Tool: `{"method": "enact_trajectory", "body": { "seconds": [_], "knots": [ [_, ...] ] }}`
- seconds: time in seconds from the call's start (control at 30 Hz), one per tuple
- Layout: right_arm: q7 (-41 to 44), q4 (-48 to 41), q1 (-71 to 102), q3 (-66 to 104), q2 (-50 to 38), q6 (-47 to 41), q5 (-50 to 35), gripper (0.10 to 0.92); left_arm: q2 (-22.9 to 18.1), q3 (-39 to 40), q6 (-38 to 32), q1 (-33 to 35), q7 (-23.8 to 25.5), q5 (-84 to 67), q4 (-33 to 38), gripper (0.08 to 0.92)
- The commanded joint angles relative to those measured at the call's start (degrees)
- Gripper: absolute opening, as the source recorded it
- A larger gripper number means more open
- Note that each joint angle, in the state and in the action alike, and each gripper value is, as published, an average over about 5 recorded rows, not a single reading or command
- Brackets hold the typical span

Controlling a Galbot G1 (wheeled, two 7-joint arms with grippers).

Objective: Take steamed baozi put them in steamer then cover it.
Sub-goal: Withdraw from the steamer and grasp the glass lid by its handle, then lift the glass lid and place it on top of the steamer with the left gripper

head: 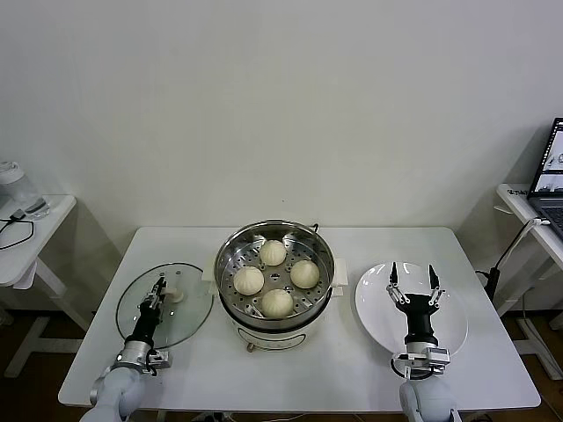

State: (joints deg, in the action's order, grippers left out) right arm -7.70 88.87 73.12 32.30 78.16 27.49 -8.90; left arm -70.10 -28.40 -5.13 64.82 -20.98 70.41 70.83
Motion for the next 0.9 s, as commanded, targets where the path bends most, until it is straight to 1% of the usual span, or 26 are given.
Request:
{"method": "enact_trajectory", "body": {
  "seconds": [0.03, 0.1, 0.17, 0.33, 0.57, 0.73, 0.9],
  "knots": [
    [0.03, -0.09, 0.07, -0.07, 0.14, 0.25, 0.42, 0.823, 0.16, -0.77, 0.09, -0.04, 0.1, -0.56, -0.13, 0.272],
    [0.07, -0.15, 0.04, -0.11, 0.19, 0.35, 0.51, 0.823, 0.36, -1.61, -0.24, 0.31, -0.01, -1.17, 0.85, 0.219],
    [0.12, -0.19, -0.01, -0.14, 0.22, 0.43, 0.59, 0.823, 0.76, -2.7, -0.54, 1.03, -0.11, -1.91, 2.94, 0.192],
    [0.22, -0.39, -0.18, -0.21, 0.27, 0.61, 0.79, 0.823, 2.65, -7.02, -0.59, 4.12, 0.45, -4.58, 12.49, 0.187],
    [0.3, -0.5, -0.17, -0.13, 0.53, 0.76, 1.08, 0.823, 6.49, -11.81, -0.29, 7.76, 2.49, -9.66, 28.47, 0.187],
    [0.26, -0.28, -0.08, 0.41, 0.51, 0.72, 1.21, 0.823, 8.46, -10.73, 1.72, 9.65, 4.73, -11.76, 38.82, 0.187],
    [0.24, 0.35, 0.3, 1.11, 0.39, 0.59, 1.33, 0.823, 8.98, -5.36, 5.25, 8.61, 8.13, -11.69, 46.68, 0.187]
  ]
}}
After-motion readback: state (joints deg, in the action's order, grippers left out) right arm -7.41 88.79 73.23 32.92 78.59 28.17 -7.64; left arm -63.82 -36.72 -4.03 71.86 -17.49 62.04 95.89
